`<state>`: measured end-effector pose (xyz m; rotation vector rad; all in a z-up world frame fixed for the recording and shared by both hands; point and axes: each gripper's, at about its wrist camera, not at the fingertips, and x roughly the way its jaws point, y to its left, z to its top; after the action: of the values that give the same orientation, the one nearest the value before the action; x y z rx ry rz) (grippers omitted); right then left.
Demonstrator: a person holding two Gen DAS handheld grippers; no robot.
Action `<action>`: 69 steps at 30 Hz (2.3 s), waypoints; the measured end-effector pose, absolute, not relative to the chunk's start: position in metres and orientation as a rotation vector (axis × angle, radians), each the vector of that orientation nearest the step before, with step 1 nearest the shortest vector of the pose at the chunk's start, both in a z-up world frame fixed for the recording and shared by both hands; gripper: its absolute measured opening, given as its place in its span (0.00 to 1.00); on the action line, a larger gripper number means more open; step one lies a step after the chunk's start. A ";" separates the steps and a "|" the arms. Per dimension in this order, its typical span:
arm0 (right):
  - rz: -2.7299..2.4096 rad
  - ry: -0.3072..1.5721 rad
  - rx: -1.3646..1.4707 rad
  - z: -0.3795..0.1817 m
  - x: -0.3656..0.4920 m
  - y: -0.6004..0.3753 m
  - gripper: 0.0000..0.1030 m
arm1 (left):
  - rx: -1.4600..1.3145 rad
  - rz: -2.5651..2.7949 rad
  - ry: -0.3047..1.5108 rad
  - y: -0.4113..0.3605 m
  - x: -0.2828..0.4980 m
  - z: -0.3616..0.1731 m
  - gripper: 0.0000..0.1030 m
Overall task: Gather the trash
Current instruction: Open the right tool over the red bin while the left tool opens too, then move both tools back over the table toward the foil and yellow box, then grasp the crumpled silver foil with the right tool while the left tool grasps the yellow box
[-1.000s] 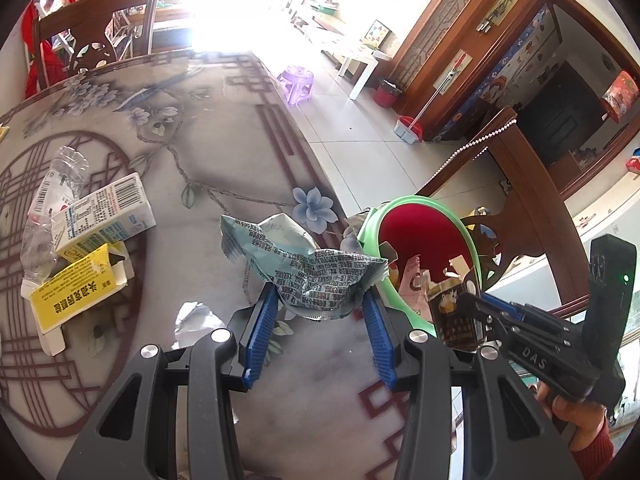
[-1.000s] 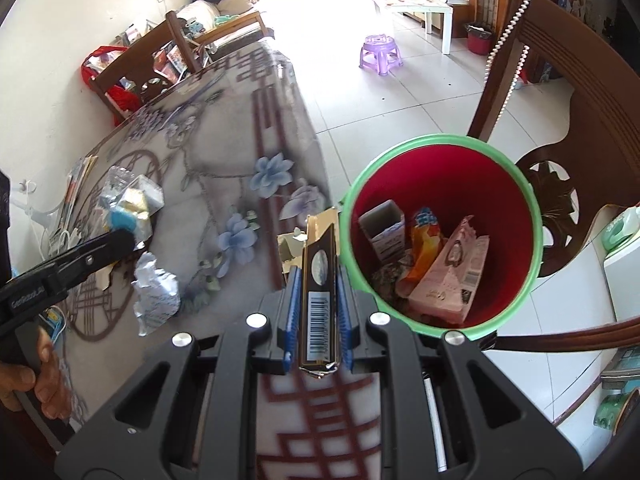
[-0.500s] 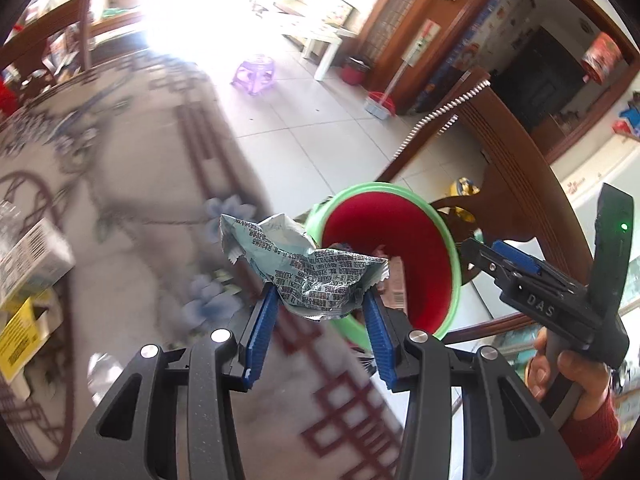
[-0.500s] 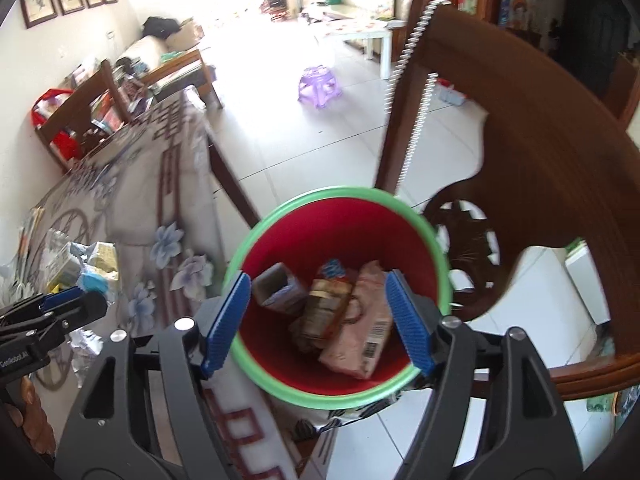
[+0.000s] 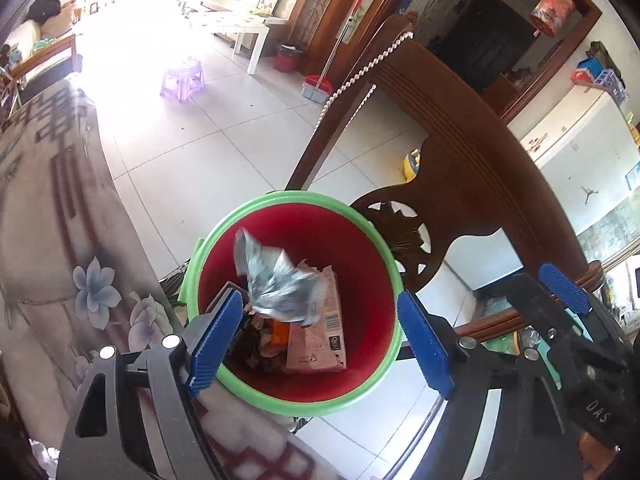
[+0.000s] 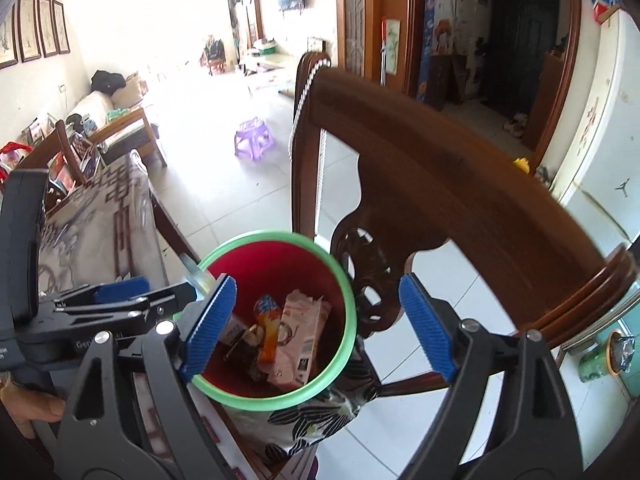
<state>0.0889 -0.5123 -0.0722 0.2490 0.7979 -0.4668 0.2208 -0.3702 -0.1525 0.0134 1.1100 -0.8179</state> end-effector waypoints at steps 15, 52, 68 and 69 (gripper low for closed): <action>-0.308 0.847 0.221 -0.073 0.110 -0.415 0.80 | -0.154 -0.566 1.007 -0.201 0.205 -0.121 0.74; -0.032 1.137 0.127 -0.132 0.145 -0.131 0.80 | -0.289 -0.270 1.062 0.115 0.178 -0.169 0.74; -0.055 1.244 0.244 -0.183 0.181 -0.155 0.52 | -0.148 -0.368 1.090 0.092 0.199 -0.175 0.74; -0.045 1.244 0.250 -0.181 0.179 -0.156 0.51 | -0.136 -0.378 1.091 0.088 0.202 -0.175 0.74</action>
<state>0.1792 -0.1555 -0.1811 0.2497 1.2437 -0.0451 0.2017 0.0876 -0.1749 -0.1361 1.0906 -0.3783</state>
